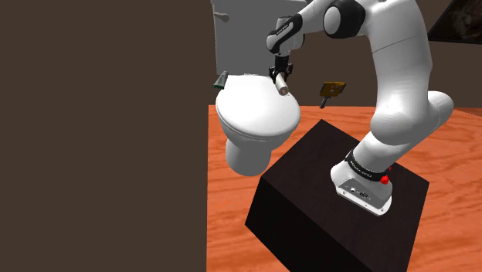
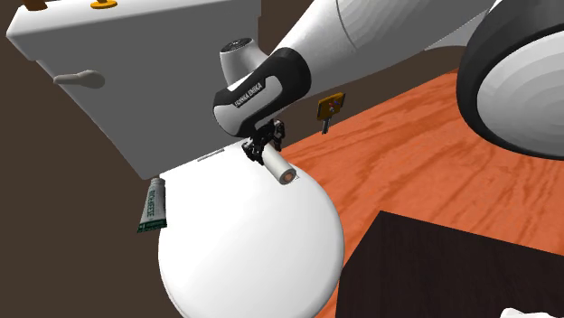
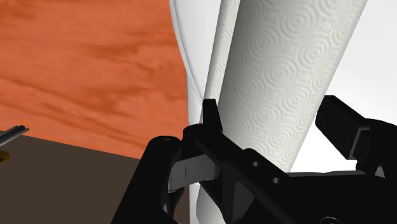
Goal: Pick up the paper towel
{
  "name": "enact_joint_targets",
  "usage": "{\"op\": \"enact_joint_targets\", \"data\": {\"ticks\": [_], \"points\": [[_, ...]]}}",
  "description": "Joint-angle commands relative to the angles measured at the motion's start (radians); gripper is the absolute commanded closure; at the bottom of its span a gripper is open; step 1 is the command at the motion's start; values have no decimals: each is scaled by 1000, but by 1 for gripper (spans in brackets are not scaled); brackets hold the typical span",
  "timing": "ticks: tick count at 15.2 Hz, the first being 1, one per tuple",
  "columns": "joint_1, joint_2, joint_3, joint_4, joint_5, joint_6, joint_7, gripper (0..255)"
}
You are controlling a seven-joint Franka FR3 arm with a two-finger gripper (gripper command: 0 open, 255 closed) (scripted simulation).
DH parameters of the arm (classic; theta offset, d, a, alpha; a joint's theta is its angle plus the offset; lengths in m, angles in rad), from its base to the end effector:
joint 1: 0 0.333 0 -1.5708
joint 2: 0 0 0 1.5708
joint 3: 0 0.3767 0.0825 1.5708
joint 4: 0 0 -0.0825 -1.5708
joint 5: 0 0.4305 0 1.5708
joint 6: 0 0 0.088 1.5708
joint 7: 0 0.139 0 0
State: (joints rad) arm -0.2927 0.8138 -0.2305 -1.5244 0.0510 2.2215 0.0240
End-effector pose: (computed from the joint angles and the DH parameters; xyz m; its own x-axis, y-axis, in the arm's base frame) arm 0.6820 -0.3613 0.1563 0.8618 -0.4984 -0.0940 -0.4855 -0.8643 0.1315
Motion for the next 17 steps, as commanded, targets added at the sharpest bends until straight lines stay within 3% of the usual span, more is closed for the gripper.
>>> {"op": "enact_joint_targets", "data": {"ticks": [1,9,17], "points": [[0,2,1,0,0,1,0,255],[0,2,1,0,0,1,0,255],[7,-70,-9,-8,-10,-62,-3,255]]}}
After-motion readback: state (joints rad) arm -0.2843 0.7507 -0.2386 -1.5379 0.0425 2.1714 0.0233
